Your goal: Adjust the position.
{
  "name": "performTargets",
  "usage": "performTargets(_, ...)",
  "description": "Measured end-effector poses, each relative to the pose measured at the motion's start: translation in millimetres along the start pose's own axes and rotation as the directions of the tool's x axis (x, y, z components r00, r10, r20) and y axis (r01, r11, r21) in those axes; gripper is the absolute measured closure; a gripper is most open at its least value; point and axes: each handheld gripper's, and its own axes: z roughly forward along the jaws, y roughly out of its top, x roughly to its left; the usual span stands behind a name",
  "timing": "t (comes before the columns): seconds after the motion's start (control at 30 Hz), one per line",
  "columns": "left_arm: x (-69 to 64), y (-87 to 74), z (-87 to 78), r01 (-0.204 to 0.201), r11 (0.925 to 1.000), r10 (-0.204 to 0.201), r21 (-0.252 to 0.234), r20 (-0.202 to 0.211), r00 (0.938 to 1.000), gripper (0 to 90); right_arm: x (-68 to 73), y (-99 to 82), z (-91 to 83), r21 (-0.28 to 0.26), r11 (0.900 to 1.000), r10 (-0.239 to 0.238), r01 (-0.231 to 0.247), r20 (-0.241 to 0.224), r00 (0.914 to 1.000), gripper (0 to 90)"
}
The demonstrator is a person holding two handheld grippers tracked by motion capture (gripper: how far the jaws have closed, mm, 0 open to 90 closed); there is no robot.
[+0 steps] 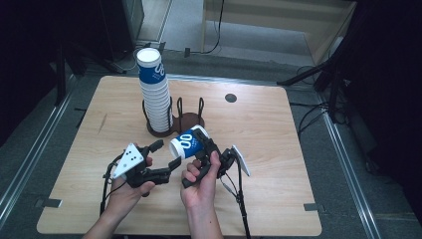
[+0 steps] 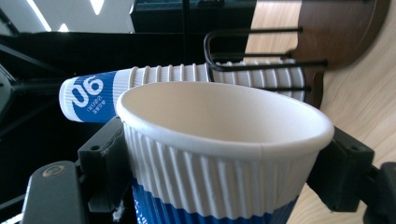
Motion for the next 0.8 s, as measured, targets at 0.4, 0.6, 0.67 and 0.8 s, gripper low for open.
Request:
performTargets(0.4,4.9,0.4,-4.3,0.007,0.9991,-0.007,0.043,-0.004,1.0000,14.3,4.3,10.1,-8.0,-0.082,0.9702,-0.225,0.228,0.041,0.9734,19.3)
performTargets(0.6,7.6,1.7,-6.1,0.023,0.9988,-0.022,0.044,-0.020,0.9996,14.3,6.3,12.0,-9.0,-0.098,0.9303,-0.347,0.354,0.078,0.9346,19.3)
performTargets(0.67,9.0,2.4,-7.5,0.024,0.9986,-0.023,0.047,-0.024,0.9994,14.3,7.4,12.1,-9.5,-0.107,0.9150,-0.381,0.389,0.090,0.9203,19.2)
performTargets(0.8,10.3,3.4,-9.4,0.035,0.9984,-0.033,0.045,-0.031,0.9990,14.3,7.2,13.2,-10.3,-0.114,0.8871,-0.436,0.447,0.110,0.8931,19.2)
